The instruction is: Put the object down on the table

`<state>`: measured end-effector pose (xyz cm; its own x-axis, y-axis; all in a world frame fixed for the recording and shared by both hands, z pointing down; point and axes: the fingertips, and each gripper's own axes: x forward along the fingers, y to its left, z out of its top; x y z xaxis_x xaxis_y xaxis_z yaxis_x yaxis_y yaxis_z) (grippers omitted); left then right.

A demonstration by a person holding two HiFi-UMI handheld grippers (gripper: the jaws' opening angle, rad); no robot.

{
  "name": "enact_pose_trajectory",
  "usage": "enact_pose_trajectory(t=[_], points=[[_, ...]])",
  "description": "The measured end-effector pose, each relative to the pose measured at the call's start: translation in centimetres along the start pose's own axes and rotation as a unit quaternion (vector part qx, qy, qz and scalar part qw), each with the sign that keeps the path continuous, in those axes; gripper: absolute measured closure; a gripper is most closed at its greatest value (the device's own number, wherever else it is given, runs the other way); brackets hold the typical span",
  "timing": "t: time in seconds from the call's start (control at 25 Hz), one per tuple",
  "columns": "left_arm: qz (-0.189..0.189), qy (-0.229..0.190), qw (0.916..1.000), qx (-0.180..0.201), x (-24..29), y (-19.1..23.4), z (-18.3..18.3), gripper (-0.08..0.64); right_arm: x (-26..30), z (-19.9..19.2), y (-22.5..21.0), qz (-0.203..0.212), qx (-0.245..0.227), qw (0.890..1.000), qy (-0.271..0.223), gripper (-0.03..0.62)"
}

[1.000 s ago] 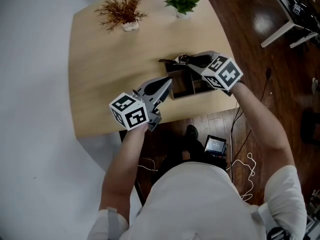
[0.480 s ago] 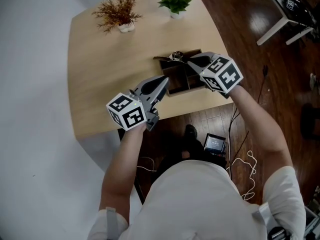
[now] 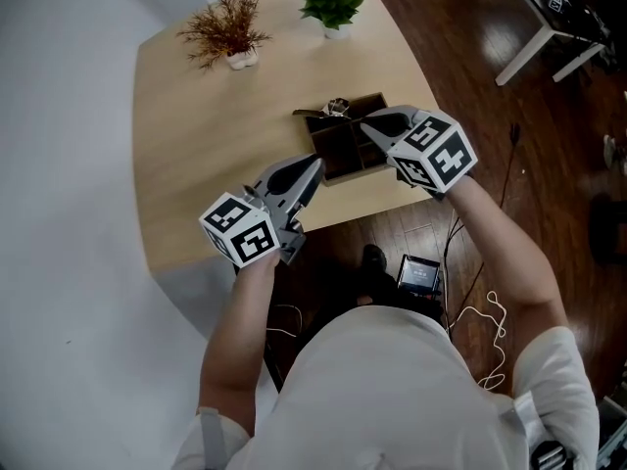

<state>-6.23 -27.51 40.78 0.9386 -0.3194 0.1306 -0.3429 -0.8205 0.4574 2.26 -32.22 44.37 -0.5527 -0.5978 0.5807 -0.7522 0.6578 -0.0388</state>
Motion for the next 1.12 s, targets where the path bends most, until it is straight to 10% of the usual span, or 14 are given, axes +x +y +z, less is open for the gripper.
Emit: enact_pose_trajectory(t=[1.12], points=[[-0.032, -0.024, 0.9992, -0.004, -3.7, -7.6, -0.2, 0.56, -7.4, -1.0, 5.7, -0.027, 0.08, 0.993, -0.078, 0.589]])
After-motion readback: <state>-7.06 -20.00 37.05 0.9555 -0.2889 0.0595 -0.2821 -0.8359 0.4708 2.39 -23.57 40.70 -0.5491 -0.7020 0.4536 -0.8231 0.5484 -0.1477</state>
